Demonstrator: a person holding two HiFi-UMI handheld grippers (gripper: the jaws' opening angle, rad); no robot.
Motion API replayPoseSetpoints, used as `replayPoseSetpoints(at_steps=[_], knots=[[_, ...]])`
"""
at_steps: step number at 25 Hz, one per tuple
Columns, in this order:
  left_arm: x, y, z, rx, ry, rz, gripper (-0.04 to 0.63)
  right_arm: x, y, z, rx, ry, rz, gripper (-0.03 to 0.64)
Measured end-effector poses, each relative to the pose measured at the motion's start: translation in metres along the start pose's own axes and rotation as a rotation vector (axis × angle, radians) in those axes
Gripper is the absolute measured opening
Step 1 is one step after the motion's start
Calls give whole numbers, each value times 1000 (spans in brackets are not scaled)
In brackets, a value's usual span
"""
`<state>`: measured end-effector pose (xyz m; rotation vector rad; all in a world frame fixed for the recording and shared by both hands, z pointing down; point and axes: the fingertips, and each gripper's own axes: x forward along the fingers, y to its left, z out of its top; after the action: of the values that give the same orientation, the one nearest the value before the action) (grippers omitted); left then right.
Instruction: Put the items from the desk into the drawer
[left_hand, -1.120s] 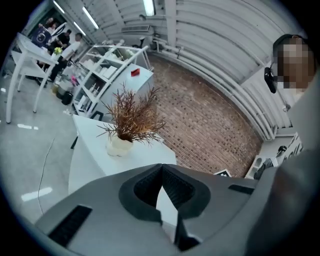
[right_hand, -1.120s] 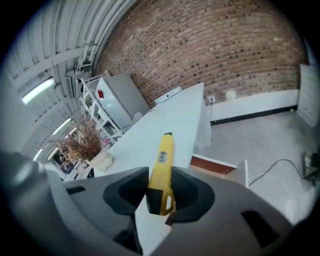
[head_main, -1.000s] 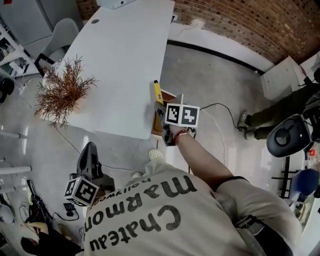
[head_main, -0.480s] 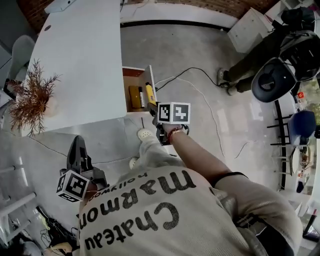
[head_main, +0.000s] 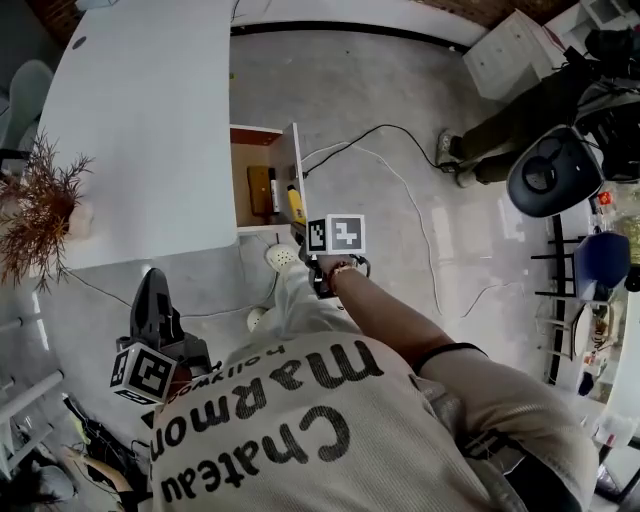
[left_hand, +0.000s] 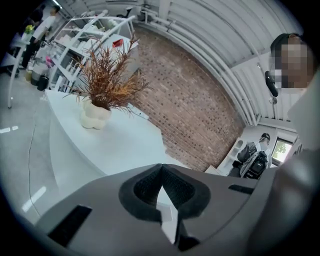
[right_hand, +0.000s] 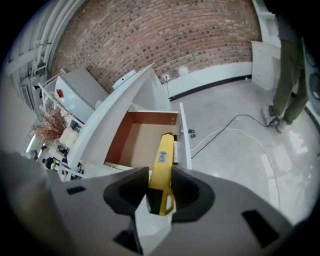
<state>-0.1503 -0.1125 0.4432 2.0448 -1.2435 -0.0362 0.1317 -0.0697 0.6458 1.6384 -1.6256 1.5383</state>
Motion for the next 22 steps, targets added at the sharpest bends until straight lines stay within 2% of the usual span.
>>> replayPoseSetpoints(at_steps=[5,8,13,19,22], knots=[[26,-1,13,-28,-61,103,1,43,-2,29,-43,100,34,141],[42,3,17,-25,-54,167,2,73,2,40,-78,165,51,141],[58,15,23,-56,-81,273,2,122,3,64,-56,218,18,143],[63,16,27,-60,-96,285,0,172,9,72,-67,283,-24,143],[57,20,24,-81,-107,309,1,192,6,73,-59,273,-42,143]])
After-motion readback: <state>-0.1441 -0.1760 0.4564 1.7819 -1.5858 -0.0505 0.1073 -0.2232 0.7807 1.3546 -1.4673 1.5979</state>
